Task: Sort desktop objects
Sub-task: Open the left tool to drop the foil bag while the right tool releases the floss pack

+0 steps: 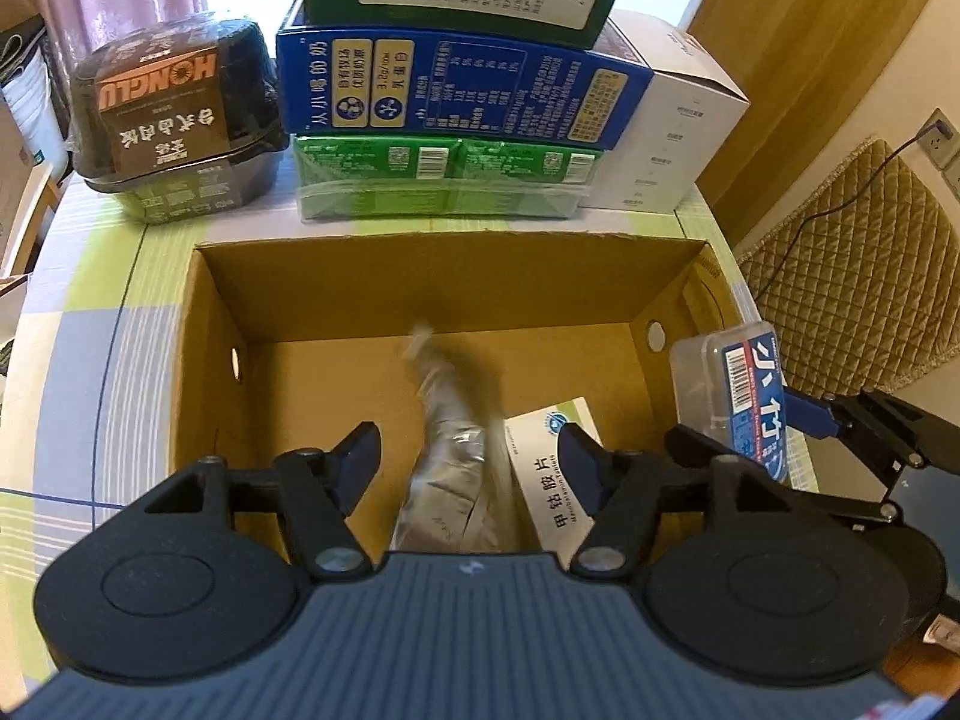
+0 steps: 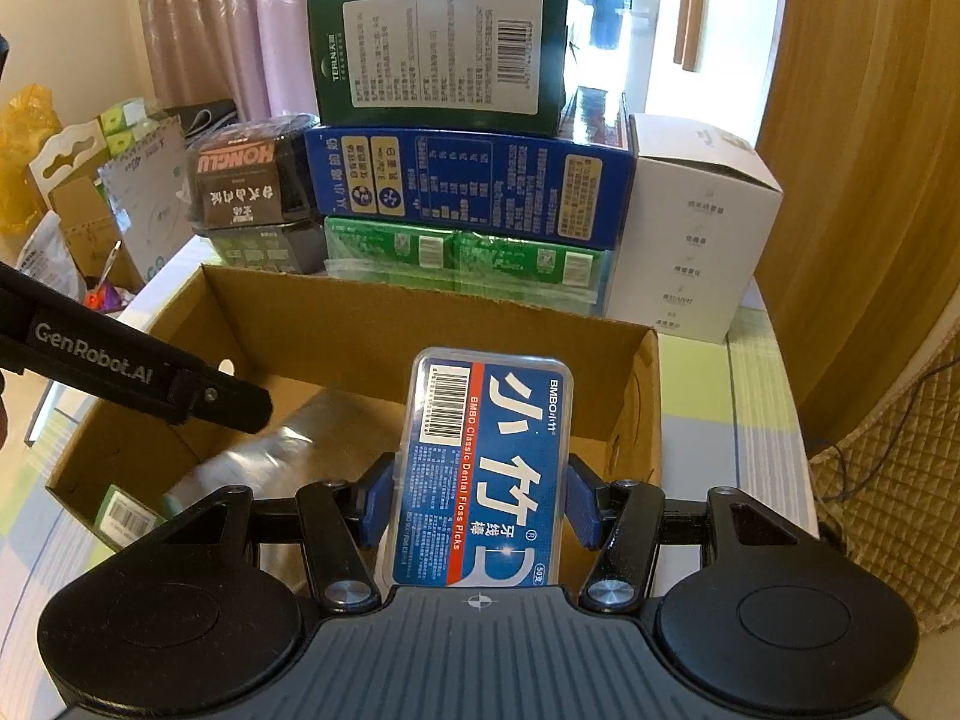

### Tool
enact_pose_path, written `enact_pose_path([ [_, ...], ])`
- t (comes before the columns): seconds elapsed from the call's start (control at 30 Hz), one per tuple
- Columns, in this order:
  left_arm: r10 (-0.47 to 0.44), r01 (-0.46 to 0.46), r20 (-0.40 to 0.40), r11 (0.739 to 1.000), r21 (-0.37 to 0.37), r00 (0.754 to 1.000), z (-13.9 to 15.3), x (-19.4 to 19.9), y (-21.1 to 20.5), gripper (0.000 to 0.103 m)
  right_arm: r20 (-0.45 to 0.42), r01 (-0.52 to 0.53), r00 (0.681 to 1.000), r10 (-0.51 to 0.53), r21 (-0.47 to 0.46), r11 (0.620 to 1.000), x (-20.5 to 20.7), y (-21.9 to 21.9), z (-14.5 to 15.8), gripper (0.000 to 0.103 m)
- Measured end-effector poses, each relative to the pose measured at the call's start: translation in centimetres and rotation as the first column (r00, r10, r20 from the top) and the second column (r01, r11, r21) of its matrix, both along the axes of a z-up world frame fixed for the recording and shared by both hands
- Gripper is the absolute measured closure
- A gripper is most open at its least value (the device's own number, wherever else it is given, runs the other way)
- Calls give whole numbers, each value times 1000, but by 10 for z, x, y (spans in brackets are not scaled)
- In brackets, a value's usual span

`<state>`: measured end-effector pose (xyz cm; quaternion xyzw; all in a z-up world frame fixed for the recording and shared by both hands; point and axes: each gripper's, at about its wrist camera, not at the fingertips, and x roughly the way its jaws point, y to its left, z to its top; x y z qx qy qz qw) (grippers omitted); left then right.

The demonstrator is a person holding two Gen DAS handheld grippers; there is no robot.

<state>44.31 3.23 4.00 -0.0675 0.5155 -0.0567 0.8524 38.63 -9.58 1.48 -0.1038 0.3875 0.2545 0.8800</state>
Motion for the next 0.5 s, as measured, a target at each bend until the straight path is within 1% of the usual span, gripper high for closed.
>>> enact_pose_path([
  [0.2,-2,2,0,1000,0,1000,1,-7,6,43,-2,14,1000,-14,11,1000,1,1,0,49],
  [0.33,0,0,-4,1000,2,1000,0,-10,10,43,-2,8,1000,-8,50,999,2,1,2,48],
  [0.4,0,0,-5,1000,2,1000,0,-12,11,43,1,5,1000,-5,55,998,3,1,3,27],
  [0.47,-4,4,-5,1000,2,1000,1,-14,12,43,26,11,1000,-13,56,998,0,-1,4,22],
  [0.5,-7,7,-5,1000,3,1000,1,-16,12,43,26,13,1000,-15,58,998,0,-3,4,21],
])
